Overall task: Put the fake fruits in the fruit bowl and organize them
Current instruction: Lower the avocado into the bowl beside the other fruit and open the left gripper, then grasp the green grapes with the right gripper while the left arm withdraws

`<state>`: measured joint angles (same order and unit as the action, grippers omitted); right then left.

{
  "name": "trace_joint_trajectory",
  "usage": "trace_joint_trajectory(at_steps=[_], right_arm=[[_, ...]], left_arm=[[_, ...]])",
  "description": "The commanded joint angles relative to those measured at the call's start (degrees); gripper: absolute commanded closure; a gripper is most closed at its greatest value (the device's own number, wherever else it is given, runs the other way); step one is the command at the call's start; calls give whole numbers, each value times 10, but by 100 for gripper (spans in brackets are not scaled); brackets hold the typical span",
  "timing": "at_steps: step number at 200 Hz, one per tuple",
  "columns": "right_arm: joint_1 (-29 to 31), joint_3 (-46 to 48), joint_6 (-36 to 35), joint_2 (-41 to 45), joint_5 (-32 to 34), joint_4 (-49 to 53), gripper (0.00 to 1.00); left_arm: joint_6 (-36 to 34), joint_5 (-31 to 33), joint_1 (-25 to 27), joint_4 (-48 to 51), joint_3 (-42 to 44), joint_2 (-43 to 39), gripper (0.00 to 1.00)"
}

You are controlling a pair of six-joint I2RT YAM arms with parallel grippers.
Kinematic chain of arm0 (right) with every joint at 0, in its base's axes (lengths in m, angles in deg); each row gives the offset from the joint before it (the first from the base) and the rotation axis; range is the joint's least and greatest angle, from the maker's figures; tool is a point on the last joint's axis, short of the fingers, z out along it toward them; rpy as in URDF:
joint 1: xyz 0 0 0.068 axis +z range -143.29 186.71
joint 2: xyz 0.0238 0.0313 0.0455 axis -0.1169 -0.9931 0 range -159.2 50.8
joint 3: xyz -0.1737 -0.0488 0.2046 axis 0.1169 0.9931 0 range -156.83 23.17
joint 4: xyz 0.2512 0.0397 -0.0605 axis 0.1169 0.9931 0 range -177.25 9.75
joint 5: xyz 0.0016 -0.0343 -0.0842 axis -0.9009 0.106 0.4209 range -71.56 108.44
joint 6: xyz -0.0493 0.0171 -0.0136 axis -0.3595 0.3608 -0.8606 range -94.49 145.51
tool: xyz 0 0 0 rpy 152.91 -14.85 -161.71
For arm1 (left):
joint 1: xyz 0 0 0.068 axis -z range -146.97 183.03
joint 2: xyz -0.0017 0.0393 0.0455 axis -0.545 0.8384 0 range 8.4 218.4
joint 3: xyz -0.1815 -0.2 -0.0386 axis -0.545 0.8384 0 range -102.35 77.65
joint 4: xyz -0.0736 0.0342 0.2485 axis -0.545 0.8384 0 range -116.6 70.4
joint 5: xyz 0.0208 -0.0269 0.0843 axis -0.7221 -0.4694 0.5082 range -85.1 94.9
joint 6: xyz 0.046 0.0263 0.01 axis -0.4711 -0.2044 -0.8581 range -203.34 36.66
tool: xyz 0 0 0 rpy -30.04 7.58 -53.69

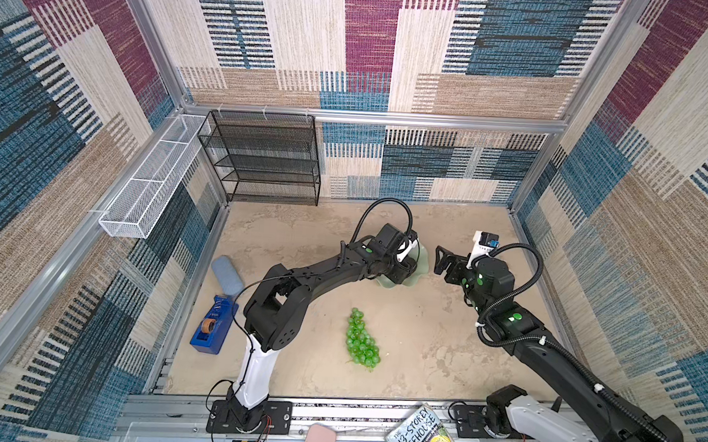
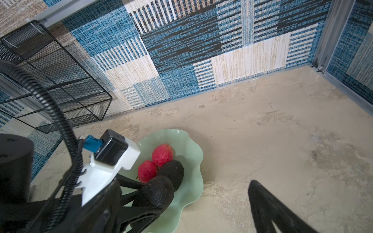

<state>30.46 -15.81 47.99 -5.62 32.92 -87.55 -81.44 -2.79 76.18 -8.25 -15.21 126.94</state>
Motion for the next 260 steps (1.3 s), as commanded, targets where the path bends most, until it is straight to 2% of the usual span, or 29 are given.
trace_joint_trajectory(at_steps=[1, 48, 78, 108, 129, 151, 179, 204, 215, 240, 260], right_arm=[[0, 0, 5, -6, -11, -12, 0], [-2, -1, 4, -17, -17, -22, 0], [-2, -2, -1, -19, -20, -22, 0], [-2, 1, -24, -20, -31, -21, 0], [-3, 3, -38, -22, -42, -12, 1], [-3, 10, -64, -24, -97, -13, 3], [22, 10, -89, -55, -185, 3, 6], [135, 28, -90, -80, -156, -10, 5], [178, 38, -79, -95, -163, -27, 5], [256, 66, -61, -126, -183, -88, 4], [303, 71, -74, -164, -167, -113, 3]], left_arm=[[-15, 1, 0, 6, -23, 23, 51], [-10, -3, -1, 17, -50, 55, 44], [-9, 0, -1, 31, -63, 59, 34], [1, -8, -6, 30, -66, 40, 26], [15, -9, -12, 30, -68, 21, 24], [42, 1, -30, 12, -47, -17, 24], [103, 19, -76, -84, 68, -122, 24], [139, 54, -118, -184, 215, -248, 23], [147, 79, -135, -211, 271, -301, 22], [162, 161, -171, -237, 396, -402, 18], [194, 186, -212, -238, 474, -465, 14]])
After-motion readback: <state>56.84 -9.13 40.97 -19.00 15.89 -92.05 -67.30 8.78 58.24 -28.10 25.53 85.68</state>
